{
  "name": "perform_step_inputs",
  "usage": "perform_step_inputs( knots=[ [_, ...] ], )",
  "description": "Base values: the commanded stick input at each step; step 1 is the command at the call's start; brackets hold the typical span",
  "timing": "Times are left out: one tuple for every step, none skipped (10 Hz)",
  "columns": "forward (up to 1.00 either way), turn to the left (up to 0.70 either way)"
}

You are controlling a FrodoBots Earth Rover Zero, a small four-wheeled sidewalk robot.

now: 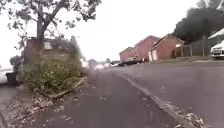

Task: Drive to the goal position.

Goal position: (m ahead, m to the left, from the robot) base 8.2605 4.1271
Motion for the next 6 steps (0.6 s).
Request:
perform_step_inputs(
  knots=[
    [1.0, 0.34],
    [1.0, 0.4],
    [1.0, 0.4],
    [1.0, 0.4],
    [1.0, 0.0],
    [1.0, 0.0]
  ],
)
